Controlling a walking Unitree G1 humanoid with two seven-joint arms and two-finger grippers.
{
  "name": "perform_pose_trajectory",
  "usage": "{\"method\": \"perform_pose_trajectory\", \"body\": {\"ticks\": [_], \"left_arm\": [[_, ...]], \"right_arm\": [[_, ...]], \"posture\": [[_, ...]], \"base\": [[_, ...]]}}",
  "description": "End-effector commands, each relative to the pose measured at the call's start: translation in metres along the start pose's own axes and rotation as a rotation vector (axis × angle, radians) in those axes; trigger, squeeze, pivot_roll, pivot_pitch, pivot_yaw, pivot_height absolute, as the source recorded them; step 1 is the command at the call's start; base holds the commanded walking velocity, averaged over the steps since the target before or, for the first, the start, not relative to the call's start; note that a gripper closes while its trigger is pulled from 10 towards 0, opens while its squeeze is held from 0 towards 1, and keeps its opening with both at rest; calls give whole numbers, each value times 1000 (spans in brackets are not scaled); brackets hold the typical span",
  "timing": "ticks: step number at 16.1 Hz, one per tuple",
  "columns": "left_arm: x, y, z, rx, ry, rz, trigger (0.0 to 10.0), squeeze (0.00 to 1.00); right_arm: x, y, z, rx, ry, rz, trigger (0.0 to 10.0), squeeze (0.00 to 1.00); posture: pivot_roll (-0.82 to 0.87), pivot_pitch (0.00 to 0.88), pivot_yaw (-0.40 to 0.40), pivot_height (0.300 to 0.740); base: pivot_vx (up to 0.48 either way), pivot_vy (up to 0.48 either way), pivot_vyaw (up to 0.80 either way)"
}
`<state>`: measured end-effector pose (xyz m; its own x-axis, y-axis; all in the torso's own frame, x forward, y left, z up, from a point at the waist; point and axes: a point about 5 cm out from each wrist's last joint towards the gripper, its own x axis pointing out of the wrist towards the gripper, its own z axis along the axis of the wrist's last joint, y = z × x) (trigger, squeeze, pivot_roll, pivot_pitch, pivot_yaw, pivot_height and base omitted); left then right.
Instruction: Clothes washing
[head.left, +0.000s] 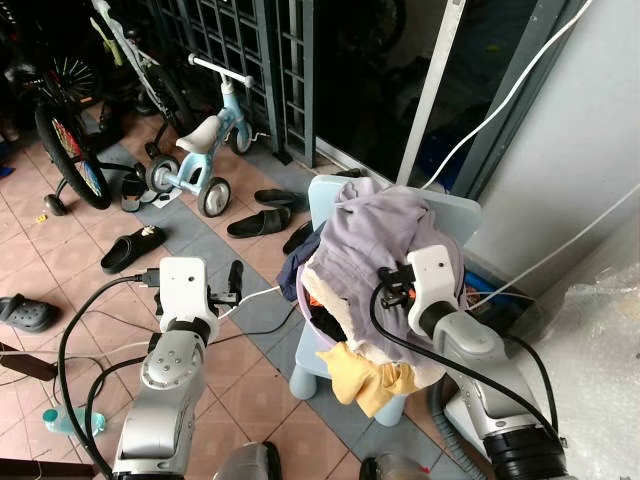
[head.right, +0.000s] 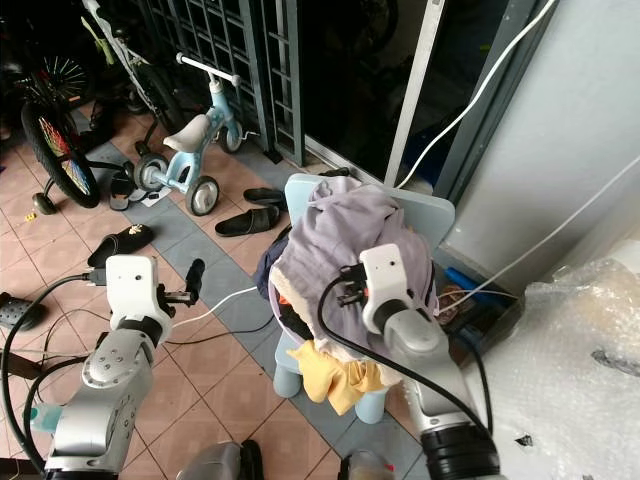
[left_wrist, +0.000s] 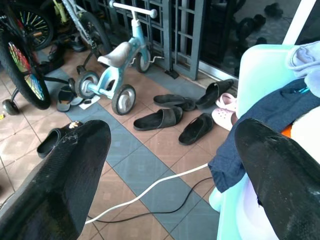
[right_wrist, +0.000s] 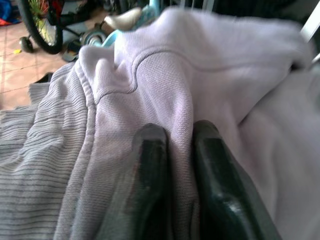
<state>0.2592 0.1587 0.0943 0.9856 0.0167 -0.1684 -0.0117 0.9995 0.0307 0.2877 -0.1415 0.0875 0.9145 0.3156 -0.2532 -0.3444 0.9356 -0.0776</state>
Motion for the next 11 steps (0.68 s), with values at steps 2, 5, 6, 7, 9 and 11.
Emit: {"method": "perform_pose_trajectory", "body": {"ticks": [2,5,6,7,9,11], "left_arm": [[0,0,-5,9,23,-13,10000,0],[0,-1,-4,10,22,-17,10000,0],[0,0,-3,11,19,-16,10000,0],[0,0,-3,9,19,-11,10000,0],[0,1,-3,8,18,-7,10000,0],[1,2,-2,11,15,-8,10000,0]], "right_arm": [[-1,0,10,-12,-56,13,10000,1000],[1,1,10,-6,-50,12,0,0],[3,2,11,22,-54,2,0,0],[4,2,11,42,-50,0,0,0],[5,2,10,45,-52,-3,0,0],[6,3,12,55,-59,-3,0,0]], "posture": [[-35,75,29,740],[-32,74,30,740],[-27,78,29,740],[-25,80,28,740],[-25,81,28,740],[-20,86,31,740]], "base": [[0,0,0],[0,0,0],[0,0,0],[0,0,0],[0,0,0],[0,0,0]]}}
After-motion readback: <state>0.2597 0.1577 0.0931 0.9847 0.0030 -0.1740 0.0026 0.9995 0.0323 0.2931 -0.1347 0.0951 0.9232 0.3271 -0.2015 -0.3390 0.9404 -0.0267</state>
